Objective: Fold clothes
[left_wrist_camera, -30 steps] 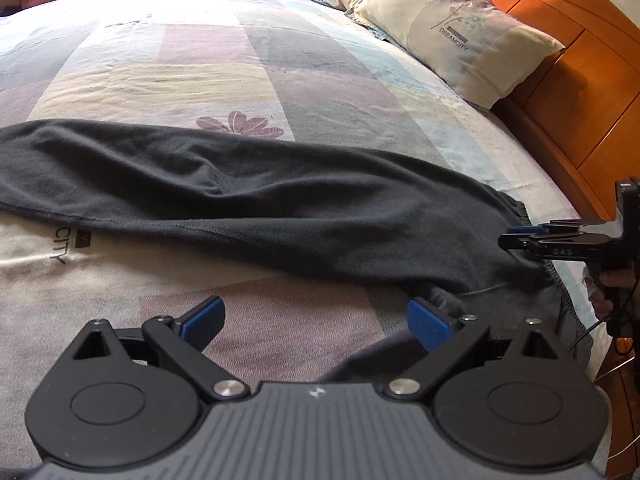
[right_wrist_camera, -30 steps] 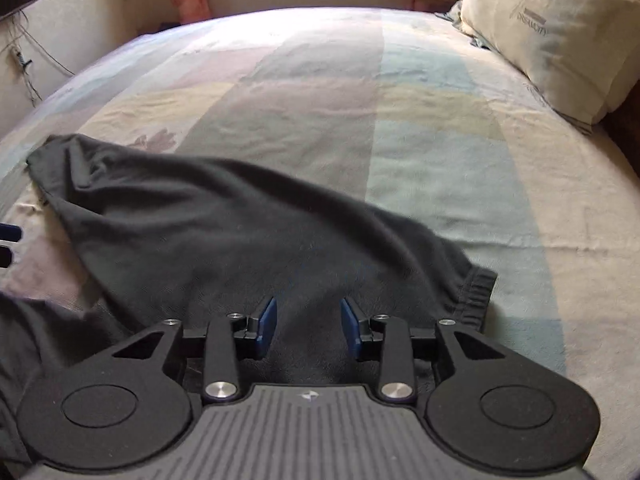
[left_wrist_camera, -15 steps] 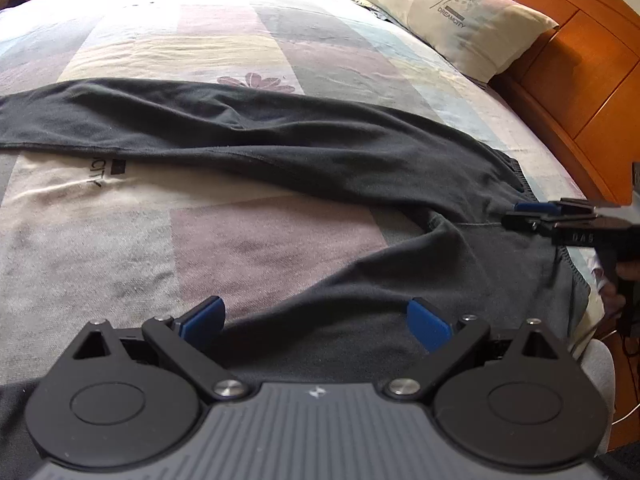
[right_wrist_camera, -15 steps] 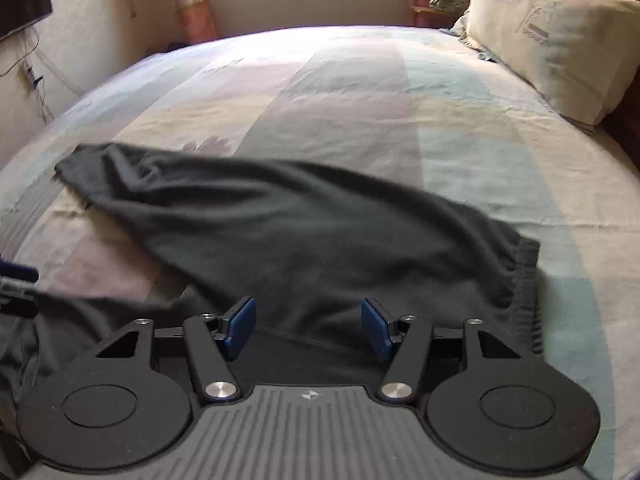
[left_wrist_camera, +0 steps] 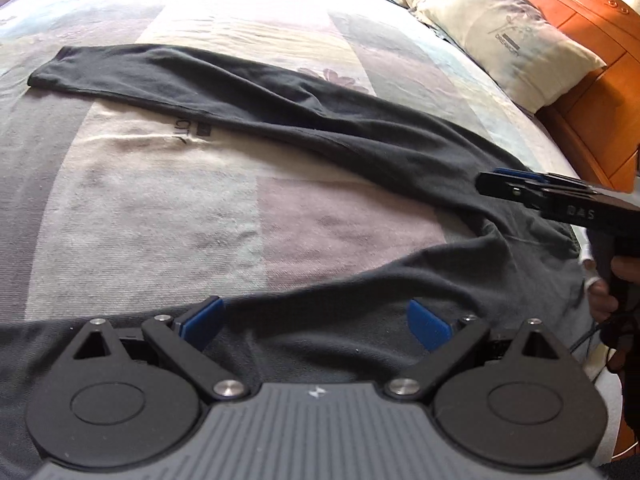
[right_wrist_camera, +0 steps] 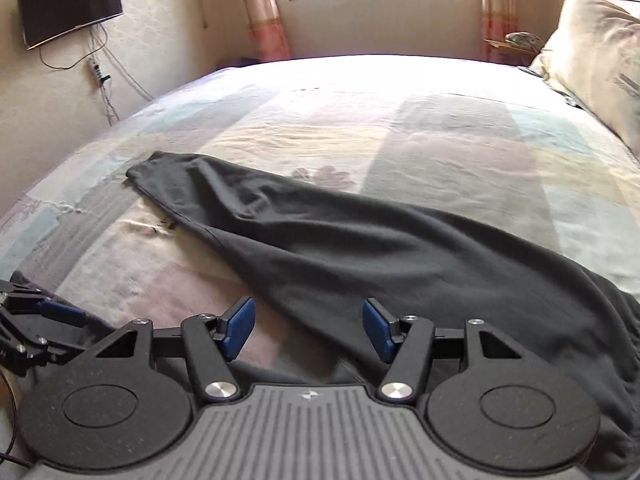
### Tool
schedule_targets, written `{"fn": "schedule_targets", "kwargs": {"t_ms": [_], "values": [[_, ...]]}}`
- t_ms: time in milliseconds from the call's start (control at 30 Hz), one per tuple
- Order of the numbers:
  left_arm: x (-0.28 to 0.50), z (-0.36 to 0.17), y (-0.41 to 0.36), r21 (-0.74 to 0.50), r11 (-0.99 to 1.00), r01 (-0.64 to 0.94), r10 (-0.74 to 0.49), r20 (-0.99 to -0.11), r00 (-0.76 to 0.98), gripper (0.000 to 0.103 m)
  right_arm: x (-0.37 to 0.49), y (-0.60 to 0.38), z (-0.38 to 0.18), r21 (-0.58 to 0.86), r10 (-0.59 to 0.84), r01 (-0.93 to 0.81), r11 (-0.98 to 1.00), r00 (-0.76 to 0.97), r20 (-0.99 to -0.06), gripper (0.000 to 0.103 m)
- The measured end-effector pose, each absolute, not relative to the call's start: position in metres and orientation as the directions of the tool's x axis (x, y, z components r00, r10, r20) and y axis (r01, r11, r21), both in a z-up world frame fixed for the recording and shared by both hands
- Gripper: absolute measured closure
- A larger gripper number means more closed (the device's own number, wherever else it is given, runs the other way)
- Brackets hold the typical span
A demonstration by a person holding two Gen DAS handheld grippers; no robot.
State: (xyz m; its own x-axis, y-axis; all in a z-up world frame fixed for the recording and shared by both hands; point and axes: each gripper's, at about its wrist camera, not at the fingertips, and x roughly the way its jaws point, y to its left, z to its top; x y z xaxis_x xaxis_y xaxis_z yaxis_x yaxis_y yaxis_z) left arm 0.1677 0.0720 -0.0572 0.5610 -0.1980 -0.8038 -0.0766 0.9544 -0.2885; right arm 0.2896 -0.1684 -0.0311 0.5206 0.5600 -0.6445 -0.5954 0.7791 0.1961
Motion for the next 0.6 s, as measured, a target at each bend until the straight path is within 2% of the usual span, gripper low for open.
{"fn": "schedule_targets", "kwargs": {"t_ms": [100,233,367,467,600], "values": [[0.166,-0.052,0.086,-0.291,0.951,-0.106,-0.180,-0.796,0.578,0.006,0.315,-0.130,-0.046,0.224,0.578,-0.600,0.768,0.498,-0.646,0.038],[0.159,-0.052,0.104,-0.308,0.940,-0.145,-0.168,-0.792,0.587,0.006,0.316,-0.107,-0.074,0.292,0.575,-0.577,0.763,0.397,-0.716,0.037],[0.157,-0.058,0.113,-0.339,0.927,-0.163,-0.186,-0.790,0.584,0.006,0.291,-0.119,-0.066,0.304,0.580,-0.577,0.758,0.384,-0.719,0.037],[0.156,-0.054,0.108,-0.344,0.927,-0.150,-0.194,-0.782,0.592,0.006,0.271,-0.146,-0.046,0.324,0.583,-0.538,0.778,0.425,-0.692,0.037],[0.155,-0.050,0.094,-0.347,0.933,-0.098,-0.226,-0.773,0.592,0.006,0.238,-0.196,-0.028,0.306,0.520,-0.444,0.842,0.522,-0.676,0.033]]}}
